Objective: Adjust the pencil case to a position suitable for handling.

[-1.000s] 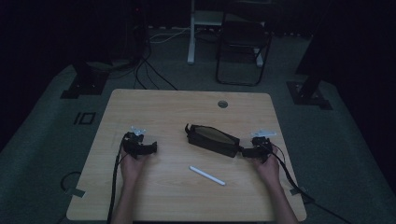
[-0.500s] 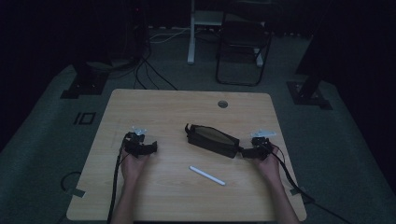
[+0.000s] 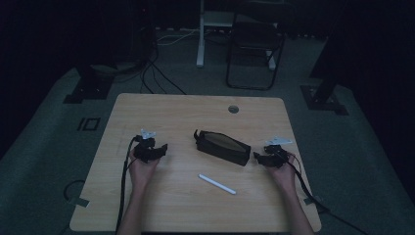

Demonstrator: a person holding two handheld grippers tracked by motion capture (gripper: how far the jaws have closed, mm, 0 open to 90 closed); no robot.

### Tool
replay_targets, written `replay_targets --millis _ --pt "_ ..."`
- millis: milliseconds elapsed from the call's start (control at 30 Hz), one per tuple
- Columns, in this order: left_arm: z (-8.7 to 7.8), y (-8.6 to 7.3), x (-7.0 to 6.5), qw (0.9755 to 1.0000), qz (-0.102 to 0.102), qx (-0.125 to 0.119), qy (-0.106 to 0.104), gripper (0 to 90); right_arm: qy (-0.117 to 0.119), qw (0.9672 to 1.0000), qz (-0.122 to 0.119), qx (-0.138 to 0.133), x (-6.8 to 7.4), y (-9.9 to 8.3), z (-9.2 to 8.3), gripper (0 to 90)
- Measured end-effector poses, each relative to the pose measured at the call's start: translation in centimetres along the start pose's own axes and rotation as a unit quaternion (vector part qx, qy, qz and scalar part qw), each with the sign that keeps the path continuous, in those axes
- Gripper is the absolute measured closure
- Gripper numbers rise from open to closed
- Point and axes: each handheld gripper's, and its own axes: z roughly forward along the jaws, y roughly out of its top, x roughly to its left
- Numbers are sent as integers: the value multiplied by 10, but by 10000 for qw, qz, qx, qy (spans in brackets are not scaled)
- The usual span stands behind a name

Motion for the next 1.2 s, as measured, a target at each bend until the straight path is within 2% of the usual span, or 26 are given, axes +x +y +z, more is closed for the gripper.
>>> replay_targets --millis 133,267,467,533,633,800,833,1000,1200 --pt "-2 12 -11 9997 203 -104 -86 420 -74 9999 -115 -71 5 1 -8 428" --pt "-3 22 -22 9991 338 -187 -160 420 -101 9997 -85 -190 10 2 -20 427" --pt "-2 29 -31 9986 405 -251 -239 427 -42 9995 -74 -317 18 2 -33 420" --pt "-1 33 -37 9979 474 -283 -329 432 -13 9993 -81 -370 21 2 -37 414" --pt "0 38 -44 9972 519 -343 -405 439 33 9991 -54 -425 24 2 -40 411" --pt "4 45 -53 9968 622 -304 -394 452 77 9987 -97 -496 28 3 -44 409" --pt "6 49 -58 9969 638 -248 -384 491 98 9984 -110 -537 30 4 -47 410" --pt "9 56 -65 9951 747 -287 -581 504 205 9980 -80 -588 32 5 -52 413" --pt "14 61 -73 9936 865 -291 -665 527 299 9977 -71 -606 35 5 -51 411"
